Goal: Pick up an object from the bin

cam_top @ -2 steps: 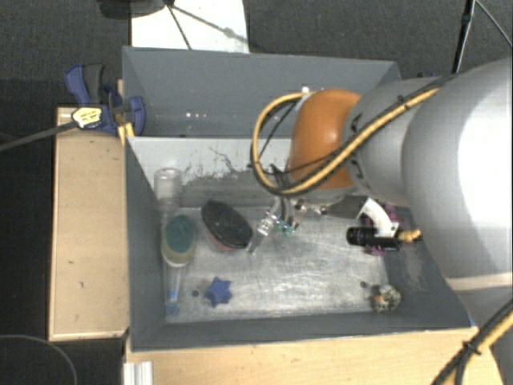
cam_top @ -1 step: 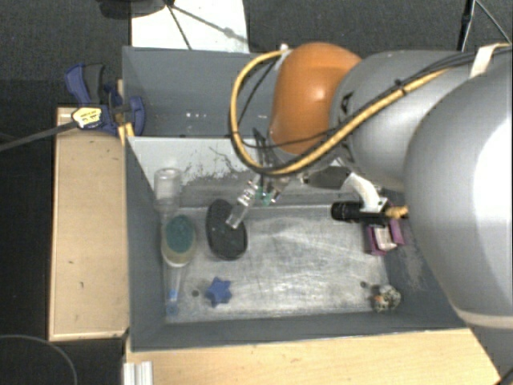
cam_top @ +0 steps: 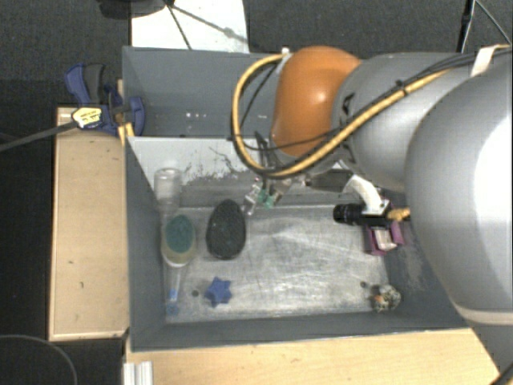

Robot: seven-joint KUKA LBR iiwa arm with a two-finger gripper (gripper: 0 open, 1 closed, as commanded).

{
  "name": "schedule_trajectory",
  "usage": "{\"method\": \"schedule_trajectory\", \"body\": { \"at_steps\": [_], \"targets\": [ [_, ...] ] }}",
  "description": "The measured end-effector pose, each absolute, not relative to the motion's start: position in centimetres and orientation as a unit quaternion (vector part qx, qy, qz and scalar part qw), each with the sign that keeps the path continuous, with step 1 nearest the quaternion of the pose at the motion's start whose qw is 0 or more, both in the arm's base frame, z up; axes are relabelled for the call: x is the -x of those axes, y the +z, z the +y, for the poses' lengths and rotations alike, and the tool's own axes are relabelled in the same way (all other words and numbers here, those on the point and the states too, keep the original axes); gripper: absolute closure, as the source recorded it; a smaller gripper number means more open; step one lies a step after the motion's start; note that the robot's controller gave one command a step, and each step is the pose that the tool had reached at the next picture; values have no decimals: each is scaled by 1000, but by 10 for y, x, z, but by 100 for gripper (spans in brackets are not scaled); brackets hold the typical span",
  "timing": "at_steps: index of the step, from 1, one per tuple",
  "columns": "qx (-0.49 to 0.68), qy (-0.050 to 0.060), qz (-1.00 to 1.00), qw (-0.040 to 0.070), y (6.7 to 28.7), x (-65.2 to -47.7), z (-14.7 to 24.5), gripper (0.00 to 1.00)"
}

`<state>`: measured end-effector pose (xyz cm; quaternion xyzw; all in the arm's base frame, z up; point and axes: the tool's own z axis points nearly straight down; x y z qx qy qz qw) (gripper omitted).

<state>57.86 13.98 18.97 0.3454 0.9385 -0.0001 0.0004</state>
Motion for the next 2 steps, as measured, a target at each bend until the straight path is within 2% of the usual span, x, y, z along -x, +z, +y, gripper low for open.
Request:
{"method": "schedule_trajectory", "body": {
  "at_steps": [1, 2],
  "targets": [
    [-344, 0, 939, 0, 190, -578, 140, 0],
    [-186, 2, 982, 5, 116, -573, 156, 0]
  ]
}}
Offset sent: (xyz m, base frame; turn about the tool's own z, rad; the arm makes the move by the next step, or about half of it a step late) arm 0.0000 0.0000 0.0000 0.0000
